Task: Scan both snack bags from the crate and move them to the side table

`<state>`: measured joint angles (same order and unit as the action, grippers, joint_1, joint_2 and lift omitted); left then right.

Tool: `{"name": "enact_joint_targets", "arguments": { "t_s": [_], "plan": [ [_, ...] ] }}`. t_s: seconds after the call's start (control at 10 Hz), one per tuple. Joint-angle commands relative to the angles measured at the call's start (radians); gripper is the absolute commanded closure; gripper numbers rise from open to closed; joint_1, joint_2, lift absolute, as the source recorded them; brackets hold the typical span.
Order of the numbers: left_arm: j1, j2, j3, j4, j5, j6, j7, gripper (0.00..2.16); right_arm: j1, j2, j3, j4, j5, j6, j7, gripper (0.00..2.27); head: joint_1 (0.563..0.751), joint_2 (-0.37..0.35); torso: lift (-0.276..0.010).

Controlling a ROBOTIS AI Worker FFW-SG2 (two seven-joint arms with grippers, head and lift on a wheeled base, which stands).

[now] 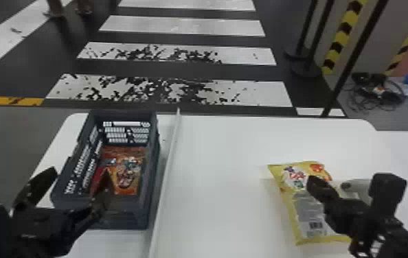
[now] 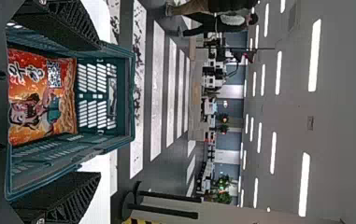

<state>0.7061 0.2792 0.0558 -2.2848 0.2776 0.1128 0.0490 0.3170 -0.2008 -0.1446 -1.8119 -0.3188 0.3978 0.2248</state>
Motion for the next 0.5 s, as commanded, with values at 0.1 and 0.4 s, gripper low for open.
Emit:
{"name": "enact_joint_targets", "arguments": {
  "t_s": [0.1, 0.4],
  "plan": [
    [0.001, 0.003, -0.001, 0.001, 0.000, 0.000, 0.000, 0.03, -0.007, -0.014, -0.001, 0.105, 0.003, -0.089, 0.016, 2.25, 0.695, -0.055, -0.095],
    [0.004, 0.001, 0.001, 0.004, 0.000, -0.006, 0.002, 0.03, -0.021, -0.014, 0.008, 0.181, -0.002, -0.144, 0.019, 2.25, 0.695, -0.072, -0.095]
  ]
}}
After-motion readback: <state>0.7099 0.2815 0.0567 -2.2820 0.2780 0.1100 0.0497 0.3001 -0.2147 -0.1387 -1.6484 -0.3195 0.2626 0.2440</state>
